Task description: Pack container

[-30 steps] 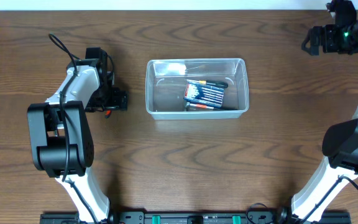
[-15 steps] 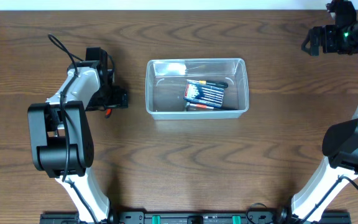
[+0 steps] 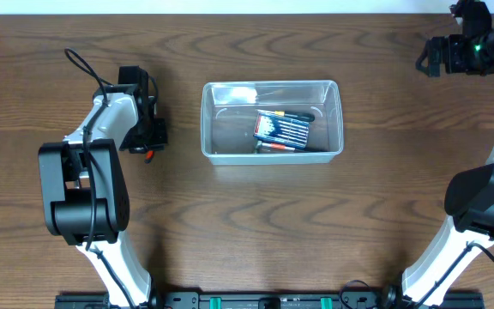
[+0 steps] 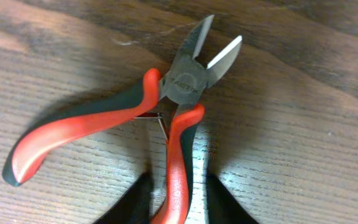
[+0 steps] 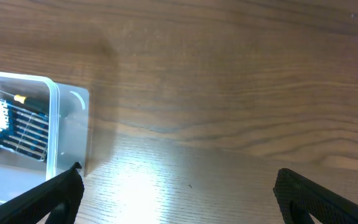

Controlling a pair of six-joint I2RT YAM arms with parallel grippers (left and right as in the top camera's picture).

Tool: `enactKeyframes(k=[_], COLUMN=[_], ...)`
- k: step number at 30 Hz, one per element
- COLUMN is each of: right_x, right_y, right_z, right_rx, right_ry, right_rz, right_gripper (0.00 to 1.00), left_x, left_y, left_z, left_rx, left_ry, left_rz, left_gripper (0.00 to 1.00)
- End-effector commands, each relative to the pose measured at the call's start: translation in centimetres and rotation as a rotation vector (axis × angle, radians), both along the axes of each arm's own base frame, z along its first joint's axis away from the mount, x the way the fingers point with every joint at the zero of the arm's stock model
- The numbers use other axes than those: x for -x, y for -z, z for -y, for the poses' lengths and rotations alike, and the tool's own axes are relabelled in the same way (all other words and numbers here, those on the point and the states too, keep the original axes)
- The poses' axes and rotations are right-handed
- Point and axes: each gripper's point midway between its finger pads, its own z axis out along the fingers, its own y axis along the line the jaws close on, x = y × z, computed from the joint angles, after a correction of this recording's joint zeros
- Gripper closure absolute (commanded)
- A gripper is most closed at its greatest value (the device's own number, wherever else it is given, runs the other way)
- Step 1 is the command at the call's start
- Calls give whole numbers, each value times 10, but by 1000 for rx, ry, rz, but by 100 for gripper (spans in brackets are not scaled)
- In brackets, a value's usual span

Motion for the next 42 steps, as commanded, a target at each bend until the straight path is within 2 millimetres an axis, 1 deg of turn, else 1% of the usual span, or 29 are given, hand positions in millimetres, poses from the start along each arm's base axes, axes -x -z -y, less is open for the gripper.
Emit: enactKeyframes(k=[1, 5, 10, 12, 14, 16, 18, 19, 21, 23, 24, 26, 28, 29, 31, 33, 35, 36, 37, 38, 39, 42], right_x=[0, 0, 0, 0, 0, 0, 0, 0, 0, 0, 0, 0, 0, 0, 0, 1, 1, 2, 2, 2, 3, 3], right_y=[5, 4, 4, 4, 4, 4, 4, 5, 5, 4, 4, 4, 4, 5, 5, 5, 5, 5, 5, 5, 5, 5], right_z=[0, 0, 0, 0, 0, 0, 0, 0, 0, 0, 0, 0, 0, 0, 0, 0, 0, 0, 0, 0, 0, -1], right_rx=[-9, -9, -9, -9, -9, -9, -9, -9, -9, -10, -10, -10, -9, -9, -10, -10, -11, -11, -12, -12, -13, -13], right_ry=[13, 13, 12, 12, 13, 13, 13, 13, 13, 12, 12, 12, 12, 12, 13, 12, 12, 12, 12, 12, 13, 13], right_rz=[-15, -15, -15, -15, -15, -15, -15, -15, -15, -15, -15, -15, -15, -15, -15, -18, -22, -23, -25, -26, -27, -28], right_gripper=[1, 1, 1, 1, 1, 1, 1, 1, 1, 1, 1, 1, 1, 1, 1, 1, 1, 1, 1, 1, 1, 1], left_x=[5, 2, 0, -2, -5, -11, -17, -20, -25, -28, -28, -24, -18, -15, -10, -8, -9, -12, -14, -15, -17, -21], left_y=[8, 7, 6, 1, -13, -36, -69, -89, -132, -171, -186, -211, -222, -224, -219, -205, -184, -170, -152, -140, -124, -87], left_z=[-2, -2, -6, -7, -8, -6, -1, 4, 21, 50, 66, 111, 153, 171, 210, 238, 255, 260, 263, 264, 263, 258], left_rx=[-8, -9, -32, -39, -39, -40, -42, -45, -53, -59, -61, -60, -76, -81, -86, -84, -81, -77, -72, -68, -65, -59], left_ry=[-3, -3, -5, -5, -5, -1, 24, 52, 147, 308, 392, 626, 841, 931, 1097, 1205, 1262, 1272, 1278, 1280, 1281, 1275], left_rz=[-22, -10, -1, 0, 9, 36, 79, 111, 202, 313, 361, 456, 512, 529, 558, 561, 530, 505, 468, 442, 407, 319], left_gripper=[86, 94, 94, 94, 94, 94, 94, 94, 94, 94, 94, 94, 94, 94, 94, 94, 94, 94, 94, 94, 94, 94])
